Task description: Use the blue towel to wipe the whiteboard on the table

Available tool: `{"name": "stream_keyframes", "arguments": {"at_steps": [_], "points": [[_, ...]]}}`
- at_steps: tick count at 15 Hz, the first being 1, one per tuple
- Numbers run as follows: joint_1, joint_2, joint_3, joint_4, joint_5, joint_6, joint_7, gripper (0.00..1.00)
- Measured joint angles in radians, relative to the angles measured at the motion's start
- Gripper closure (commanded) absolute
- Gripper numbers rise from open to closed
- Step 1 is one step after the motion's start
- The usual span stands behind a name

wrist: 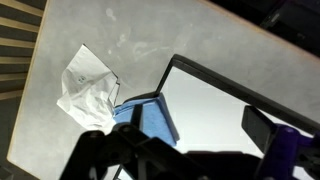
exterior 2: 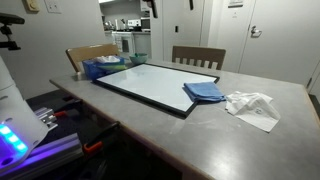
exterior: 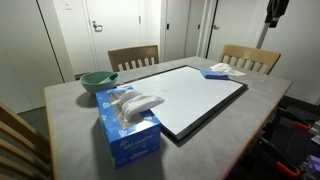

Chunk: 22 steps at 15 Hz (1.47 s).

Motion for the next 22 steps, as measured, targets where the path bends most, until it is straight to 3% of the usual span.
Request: {"name": "stream_keyframes", "arguments": {"at_steps": [3, 7, 11, 14, 17, 22], "points": [[-0.027, 0.100, -0.060, 0.006, 0.088, 0.159, -0.043, 0.00], [-0.023, 0.246, -0.082, 0.050, 0.276, 0.286, -0.237, 0.00], [-0.023, 0.427, -0.045, 0.144, 0.454, 0.309, -0.391, 0.00], [-0.057, 0.587, 0.019, 0.225, 0.580, 0.302, -0.484, 0.00], [-0.084, 0.683, 0.054, 0.280, 0.610, 0.298, -0.503, 0.00], [-0.146, 0.695, 0.120, 0.290, 0.599, 0.296, -0.474, 0.00]]}}
